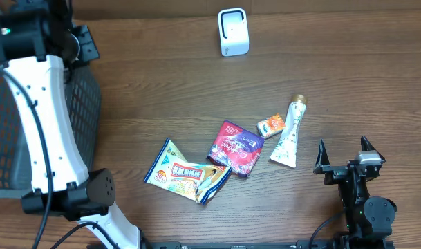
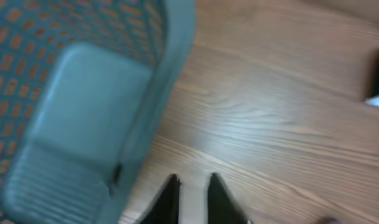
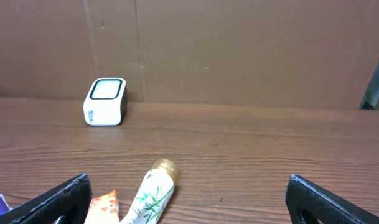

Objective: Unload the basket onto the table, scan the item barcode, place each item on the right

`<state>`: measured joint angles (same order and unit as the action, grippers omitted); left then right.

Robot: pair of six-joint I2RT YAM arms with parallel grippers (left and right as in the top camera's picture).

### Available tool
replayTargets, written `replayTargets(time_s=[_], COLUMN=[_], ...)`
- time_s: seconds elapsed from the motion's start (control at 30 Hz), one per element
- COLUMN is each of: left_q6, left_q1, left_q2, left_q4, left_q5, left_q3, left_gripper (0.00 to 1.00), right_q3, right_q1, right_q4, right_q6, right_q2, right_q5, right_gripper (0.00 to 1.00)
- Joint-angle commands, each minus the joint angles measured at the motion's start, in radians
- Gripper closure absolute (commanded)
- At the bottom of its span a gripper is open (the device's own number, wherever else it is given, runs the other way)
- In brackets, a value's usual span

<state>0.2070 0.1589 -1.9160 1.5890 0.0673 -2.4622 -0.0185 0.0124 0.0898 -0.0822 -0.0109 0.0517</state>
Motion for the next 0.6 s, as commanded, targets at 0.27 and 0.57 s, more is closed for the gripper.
replayTargets(time_s=[0.27, 0.57], left_q6=[-0.013, -0.012], left_q1=[0.004, 0.004], left_q2=[0.113, 0.113], left_q4=[0.1, 0.1], left_q5=[-0.434, -0.434], left_q3=[-0.193, -0.188], left_gripper=[0.0, 0.0], right_q3=[0.01, 0.01], right_q1=[-0.002, -0.002], right_q4=[-0.008, -0.008], right_q6=[0.004, 0.004], right_q2=[0.008, 0.008], right_q5=[-0.006, -0.006], right_gripper=[0.0, 0.0])
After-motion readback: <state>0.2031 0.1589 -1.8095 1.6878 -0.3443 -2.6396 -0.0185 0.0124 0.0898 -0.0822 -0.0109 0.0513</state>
